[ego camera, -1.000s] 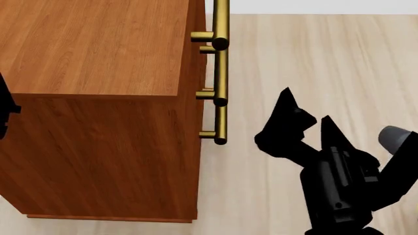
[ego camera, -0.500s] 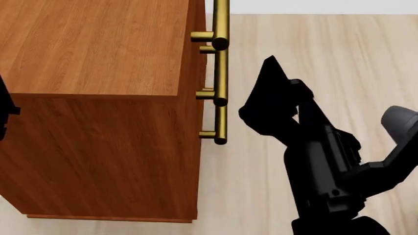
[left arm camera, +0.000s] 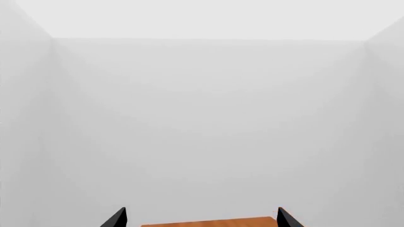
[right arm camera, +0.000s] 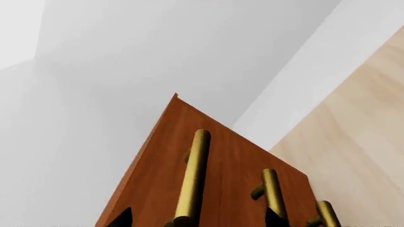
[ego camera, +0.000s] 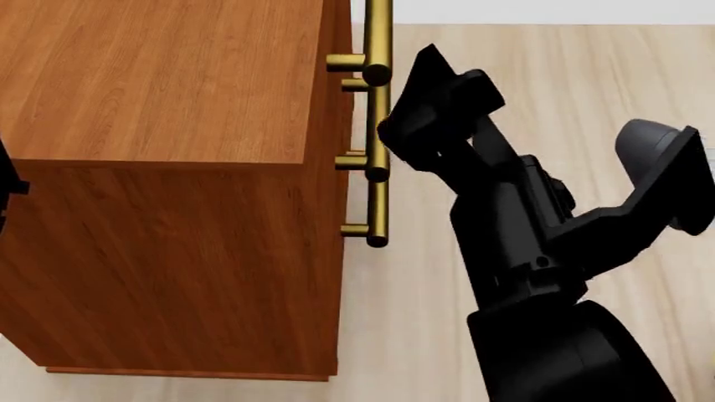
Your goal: Close the bottom drawer of the cabinet and open the top drawer.
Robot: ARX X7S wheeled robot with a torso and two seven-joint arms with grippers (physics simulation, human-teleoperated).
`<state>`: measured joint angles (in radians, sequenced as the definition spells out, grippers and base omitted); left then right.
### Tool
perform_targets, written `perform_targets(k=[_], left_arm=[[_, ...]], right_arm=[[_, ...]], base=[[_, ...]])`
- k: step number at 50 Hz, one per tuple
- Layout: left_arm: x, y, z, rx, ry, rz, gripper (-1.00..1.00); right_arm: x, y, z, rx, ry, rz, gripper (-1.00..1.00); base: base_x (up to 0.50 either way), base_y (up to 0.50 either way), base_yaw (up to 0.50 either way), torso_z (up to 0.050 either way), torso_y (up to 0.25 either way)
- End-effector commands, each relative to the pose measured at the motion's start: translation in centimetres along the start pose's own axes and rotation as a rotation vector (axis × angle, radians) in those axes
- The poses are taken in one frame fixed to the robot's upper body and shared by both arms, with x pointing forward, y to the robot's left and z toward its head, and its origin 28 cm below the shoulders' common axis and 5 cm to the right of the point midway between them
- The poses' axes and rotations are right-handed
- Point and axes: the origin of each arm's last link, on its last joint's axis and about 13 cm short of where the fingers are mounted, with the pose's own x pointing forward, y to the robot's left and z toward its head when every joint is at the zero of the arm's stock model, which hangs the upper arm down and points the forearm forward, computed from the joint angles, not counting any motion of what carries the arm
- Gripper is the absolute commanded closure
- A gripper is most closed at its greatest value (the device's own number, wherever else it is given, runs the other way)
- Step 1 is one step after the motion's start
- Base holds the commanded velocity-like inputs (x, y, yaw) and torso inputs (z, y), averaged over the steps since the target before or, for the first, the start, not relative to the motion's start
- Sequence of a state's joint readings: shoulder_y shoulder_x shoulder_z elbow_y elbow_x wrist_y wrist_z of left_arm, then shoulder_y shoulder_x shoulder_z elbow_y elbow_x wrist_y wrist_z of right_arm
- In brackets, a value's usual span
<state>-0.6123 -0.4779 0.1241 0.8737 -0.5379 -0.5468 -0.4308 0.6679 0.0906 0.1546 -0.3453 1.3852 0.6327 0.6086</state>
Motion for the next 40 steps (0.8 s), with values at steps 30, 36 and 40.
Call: perform_targets(k=[30, 36, 40], left_arm=[[0.0, 0.4, 0.1, 0.013, -0.005, 0.012, -1.00], [0.0, 0.5, 0.1, 0.015, -0.006, 0.014, -1.00], [0.0, 0.5, 0.0, 0.017, -0.005, 0.012, -1.00]], right_arm=[[4.1, -0.2, -1.6, 0.052, 0.123, 0.016, -1.00], [4.5, -0.3, -1.8, 0.058, 0.135, 0.022, -1.00], [4.8, -0.3, -1.9, 0.071, 0.141, 0.027, -1.00]], base=[[0.00, 0.00, 0.00, 0.000, 0.000], [0.00, 0.00, 0.00, 0.000, 0.000], [0.00, 0.00, 0.00, 0.000, 0.000]])
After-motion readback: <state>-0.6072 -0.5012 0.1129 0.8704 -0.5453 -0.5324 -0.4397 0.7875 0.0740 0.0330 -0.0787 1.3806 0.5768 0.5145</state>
